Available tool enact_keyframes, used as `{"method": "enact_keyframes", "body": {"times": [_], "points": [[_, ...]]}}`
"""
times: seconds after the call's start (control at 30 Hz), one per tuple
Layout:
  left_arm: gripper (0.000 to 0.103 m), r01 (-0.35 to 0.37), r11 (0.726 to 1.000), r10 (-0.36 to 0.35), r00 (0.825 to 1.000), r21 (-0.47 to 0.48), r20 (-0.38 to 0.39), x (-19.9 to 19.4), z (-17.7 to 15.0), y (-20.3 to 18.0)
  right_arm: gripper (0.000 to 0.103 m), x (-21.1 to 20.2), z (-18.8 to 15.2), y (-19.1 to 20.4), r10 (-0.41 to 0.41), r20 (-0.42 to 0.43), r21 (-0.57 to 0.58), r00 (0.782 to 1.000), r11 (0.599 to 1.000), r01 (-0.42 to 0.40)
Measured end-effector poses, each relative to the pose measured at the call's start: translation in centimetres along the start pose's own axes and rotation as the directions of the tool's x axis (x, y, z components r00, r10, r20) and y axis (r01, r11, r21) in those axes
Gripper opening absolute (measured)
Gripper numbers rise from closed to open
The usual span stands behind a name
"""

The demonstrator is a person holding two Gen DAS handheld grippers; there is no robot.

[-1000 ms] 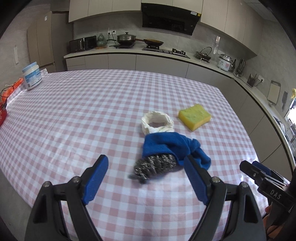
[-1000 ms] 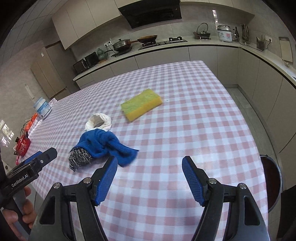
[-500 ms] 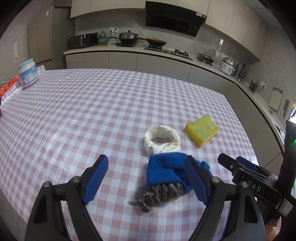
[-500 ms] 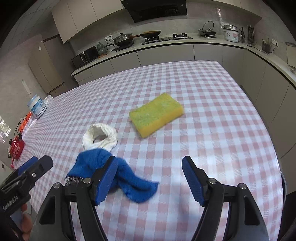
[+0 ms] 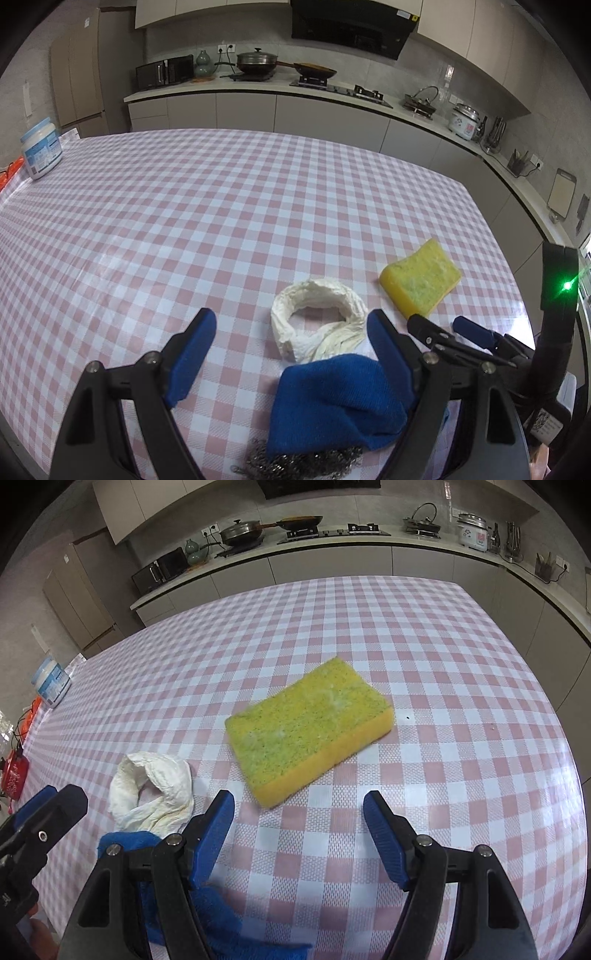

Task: Collect trash
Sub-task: 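Close the left tool on the white tissue while the right tool grasps the yellow sponge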

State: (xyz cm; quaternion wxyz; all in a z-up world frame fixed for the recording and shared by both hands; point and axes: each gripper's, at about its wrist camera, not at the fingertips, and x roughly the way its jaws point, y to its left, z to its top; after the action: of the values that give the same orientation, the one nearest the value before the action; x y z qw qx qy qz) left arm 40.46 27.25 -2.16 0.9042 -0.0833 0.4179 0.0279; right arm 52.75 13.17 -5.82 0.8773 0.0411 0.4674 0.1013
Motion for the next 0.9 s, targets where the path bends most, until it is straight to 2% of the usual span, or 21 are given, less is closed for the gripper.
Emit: {"method": "enact_keyframes", "body": {"times": [0.13,0.47,0.77,0.9], "points": [[0.085,-0.004,1.0,0.004,0.999,0.001,-0.031,1.1,-0.1,-0.4,0.074,0.1,0.2,-0.1,-0.017,0.006,-0.006,1.0,1.0,0.017],[0.085,-0.019,0.999,0.02,0.999,0.027,-0.03,1.7,0.4,-1.2,0.074,0.3,0.7,-0.9,-0.06,0.018,-0.006,0.998,0.998,0.06],[0.085,-0.002,0.999,0.004,0.999,0.038,-0.038,2.1,0.2,-2.0,0.074,-1.8,0.0,-7.5,-0.15,0.051,0.129,0.987,0.981,0.142],[0.085,0.001,0.999,0.001,0.999,0.042,-0.037,2.0,0.3,-2.2,0.074,-2.7,0.3,-8.1,-0.145,0.068,0.136,0.987,0.982,0.135]]}}
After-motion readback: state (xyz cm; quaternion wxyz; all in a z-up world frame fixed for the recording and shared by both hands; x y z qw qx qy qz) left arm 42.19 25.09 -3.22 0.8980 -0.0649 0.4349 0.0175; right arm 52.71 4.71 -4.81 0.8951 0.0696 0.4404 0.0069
